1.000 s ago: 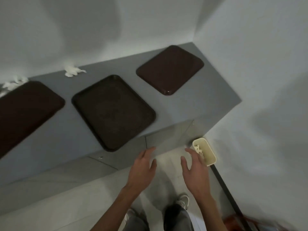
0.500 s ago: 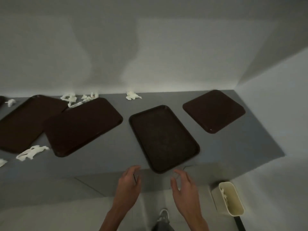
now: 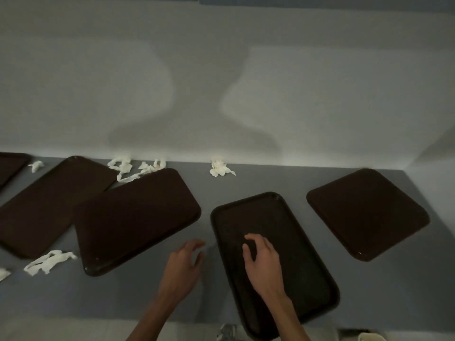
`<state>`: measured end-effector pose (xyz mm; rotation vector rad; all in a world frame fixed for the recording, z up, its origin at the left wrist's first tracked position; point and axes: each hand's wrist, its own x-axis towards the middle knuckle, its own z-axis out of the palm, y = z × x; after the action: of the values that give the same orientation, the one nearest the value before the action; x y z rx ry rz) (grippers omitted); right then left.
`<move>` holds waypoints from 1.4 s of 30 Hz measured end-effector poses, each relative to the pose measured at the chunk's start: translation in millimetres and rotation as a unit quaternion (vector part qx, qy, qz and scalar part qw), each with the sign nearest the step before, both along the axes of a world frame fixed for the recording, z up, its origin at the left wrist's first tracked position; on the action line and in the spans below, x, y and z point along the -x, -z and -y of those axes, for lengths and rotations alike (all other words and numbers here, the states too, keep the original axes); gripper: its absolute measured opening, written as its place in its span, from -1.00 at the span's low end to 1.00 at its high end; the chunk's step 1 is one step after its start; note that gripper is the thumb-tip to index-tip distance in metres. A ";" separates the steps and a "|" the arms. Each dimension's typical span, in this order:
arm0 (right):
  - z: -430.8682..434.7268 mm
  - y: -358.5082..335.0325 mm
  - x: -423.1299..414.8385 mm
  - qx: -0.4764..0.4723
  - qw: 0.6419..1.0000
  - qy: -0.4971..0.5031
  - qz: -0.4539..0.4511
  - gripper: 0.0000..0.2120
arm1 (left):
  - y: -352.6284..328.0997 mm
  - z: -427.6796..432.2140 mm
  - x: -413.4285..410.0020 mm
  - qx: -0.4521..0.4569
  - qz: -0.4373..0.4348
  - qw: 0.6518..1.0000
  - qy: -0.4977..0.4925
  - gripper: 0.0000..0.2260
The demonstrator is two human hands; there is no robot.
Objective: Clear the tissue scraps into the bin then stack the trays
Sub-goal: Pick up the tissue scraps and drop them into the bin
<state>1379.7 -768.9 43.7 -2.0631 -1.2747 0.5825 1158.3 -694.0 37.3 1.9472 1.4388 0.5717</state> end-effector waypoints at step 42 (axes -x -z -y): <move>-266.5 44.4 -54.6 -0.003 0.999 -0.041 -0.008 -0.76 | 24.5 -262.5 -117.9 0.104 0.066 0.992 0.031 -0.69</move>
<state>1434.3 -502.4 -0.7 -2.0036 -1.3560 0.6302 1276.3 -431.5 12.9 1.7510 1.2959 0.4923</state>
